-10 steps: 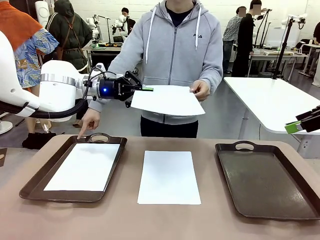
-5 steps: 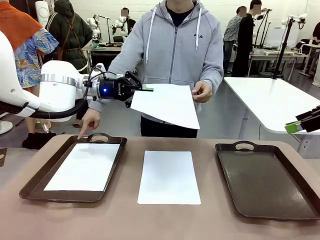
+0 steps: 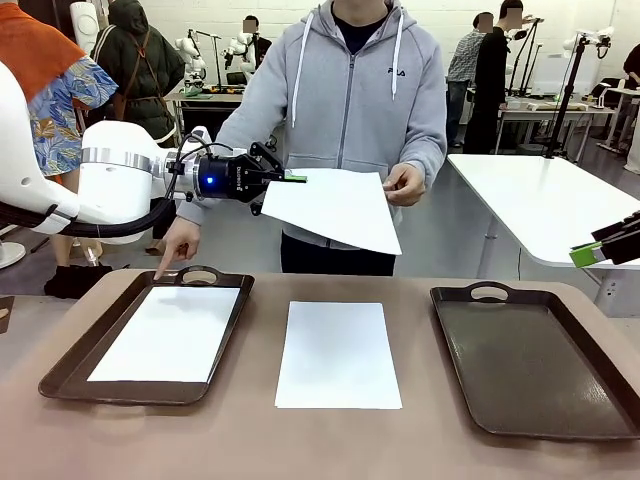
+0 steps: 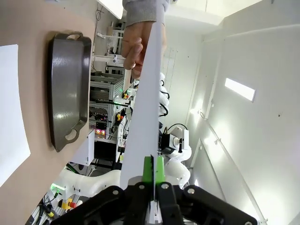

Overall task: Sort the A4 documents.
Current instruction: Place the A4 Paper in the designated Handle tray.

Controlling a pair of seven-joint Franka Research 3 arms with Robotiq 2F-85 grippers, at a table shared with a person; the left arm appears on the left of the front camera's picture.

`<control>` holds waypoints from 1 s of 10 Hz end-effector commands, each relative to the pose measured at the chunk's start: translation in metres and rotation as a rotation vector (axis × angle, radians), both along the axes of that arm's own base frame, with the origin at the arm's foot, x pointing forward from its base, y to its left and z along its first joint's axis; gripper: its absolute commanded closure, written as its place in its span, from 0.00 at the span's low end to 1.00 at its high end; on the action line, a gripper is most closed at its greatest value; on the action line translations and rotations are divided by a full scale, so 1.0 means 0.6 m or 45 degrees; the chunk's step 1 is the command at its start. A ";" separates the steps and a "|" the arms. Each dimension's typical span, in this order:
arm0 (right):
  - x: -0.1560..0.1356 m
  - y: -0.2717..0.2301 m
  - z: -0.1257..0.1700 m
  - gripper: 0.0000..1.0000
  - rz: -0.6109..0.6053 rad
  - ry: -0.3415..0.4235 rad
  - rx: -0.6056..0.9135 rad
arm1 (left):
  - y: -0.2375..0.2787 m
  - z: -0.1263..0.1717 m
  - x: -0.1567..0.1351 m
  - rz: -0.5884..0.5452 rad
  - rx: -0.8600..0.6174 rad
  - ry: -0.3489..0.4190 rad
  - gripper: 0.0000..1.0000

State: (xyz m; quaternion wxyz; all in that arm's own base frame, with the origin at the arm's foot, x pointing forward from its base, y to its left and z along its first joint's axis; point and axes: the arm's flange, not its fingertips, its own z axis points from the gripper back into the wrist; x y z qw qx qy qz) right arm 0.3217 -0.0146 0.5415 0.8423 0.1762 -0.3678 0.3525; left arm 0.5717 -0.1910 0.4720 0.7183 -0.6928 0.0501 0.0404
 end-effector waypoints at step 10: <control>0.003 0.001 -0.004 0.00 0.012 0.005 0.016 | 0.122 0.013 -0.051 -0.233 0.349 -0.170 0.99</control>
